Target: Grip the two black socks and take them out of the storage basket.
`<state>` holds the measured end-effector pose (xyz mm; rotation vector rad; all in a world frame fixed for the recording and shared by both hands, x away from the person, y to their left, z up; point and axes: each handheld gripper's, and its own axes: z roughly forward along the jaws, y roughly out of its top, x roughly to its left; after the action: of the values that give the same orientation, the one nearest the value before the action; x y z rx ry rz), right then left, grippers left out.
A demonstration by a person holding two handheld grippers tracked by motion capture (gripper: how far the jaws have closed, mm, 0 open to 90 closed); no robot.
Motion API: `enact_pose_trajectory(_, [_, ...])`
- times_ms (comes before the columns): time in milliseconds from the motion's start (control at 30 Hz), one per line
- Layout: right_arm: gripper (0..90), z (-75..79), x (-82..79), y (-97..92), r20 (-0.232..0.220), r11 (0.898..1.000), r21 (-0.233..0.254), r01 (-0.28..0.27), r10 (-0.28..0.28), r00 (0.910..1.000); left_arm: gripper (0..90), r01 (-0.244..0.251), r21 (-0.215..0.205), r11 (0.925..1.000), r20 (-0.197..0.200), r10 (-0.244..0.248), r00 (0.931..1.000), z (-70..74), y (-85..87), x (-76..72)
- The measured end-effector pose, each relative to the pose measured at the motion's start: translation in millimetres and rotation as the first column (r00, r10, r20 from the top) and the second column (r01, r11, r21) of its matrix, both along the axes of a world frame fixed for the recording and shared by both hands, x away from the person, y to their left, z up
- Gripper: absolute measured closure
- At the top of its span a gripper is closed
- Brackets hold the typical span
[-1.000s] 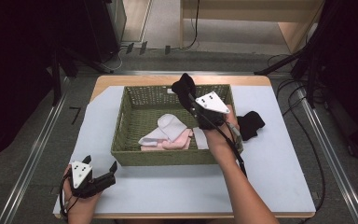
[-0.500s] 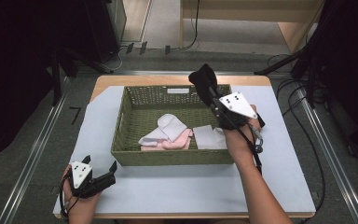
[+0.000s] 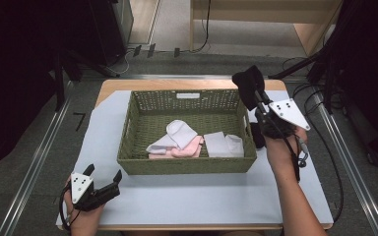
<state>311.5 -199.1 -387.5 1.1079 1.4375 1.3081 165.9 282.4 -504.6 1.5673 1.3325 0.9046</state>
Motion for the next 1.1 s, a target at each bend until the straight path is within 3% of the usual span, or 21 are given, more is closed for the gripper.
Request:
enact_pose_trajectory(167, [81.8,-9.3,-2.2,-24.8,-0.025,0.998,0.014,0.054,-0.054,0.9982,7.8,0.000,-0.004,1.0000,0.001,0.000,1.0000,0.0,0.2,-0.2])
enact_pose_trajectory(333, [81.6,-32.2,-4.7,-44.5,-0.078,0.995,0.012,0.097,-0.095,0.9924,7.8,0.002,-0.016,0.9999,0.016,-0.002,0.9999,-0.1,1.7,-1.7])
enact_pose_trajectory(533, [81.4,-67.4,-6.8,-64.5,-0.167,0.990,0.032,0.137,-0.130,0.9774,7.8,0.003,-0.021,0.9998,0.022,-0.002,0.9998,-0.2,1.8,-2.4])
enact_pose_trajectory(667, [79.0,-89.3,-8.2,-75.0,-0.250,0.989,0.080,0.122,-0.099,0.9631,7.8,0.003,-0.019,0.9998,0.022,-0.003,0.9998,-0.2,1.7,-2.5])
enact_pose_trajectory(733, [70.7,-98.5,-10.7,-77.7,-0.275,0.992,0.068,0.102,-0.080,0.9581,7.8,0.004,-0.018,0.9998,0.022,-0.003,0.9998,-0.2,1.4,-2.5])
enact_pose_trajectory(833, [52.7,-108.2,-16.9,-83.3,-0.290,0.991,0.107,0.081,-0.047,0.9558,7.8,0.002,-0.019,0.9998,0.024,-0.002,0.9997,-0.3,1.3,-2.4])
enact_pose_trajectory(900, [45.2,-113.1,-22.4,-87.4,-0.296,0.989,0.121,0.082,-0.043,0.9542,7.8,0.003,-0.016,0.9999,0.020,-0.002,0.9998,-0.2,1.1,-2.2])
enact_pose_trajectory(1100, [33.1,-122.0,-44.7,-106.0,-0.292,0.982,0.179,0.054,0.001,0.9566,7.8,0.006,0.004,1.0000,0.009,-0.006,0.9999,0.2,-0.4,-1.2])
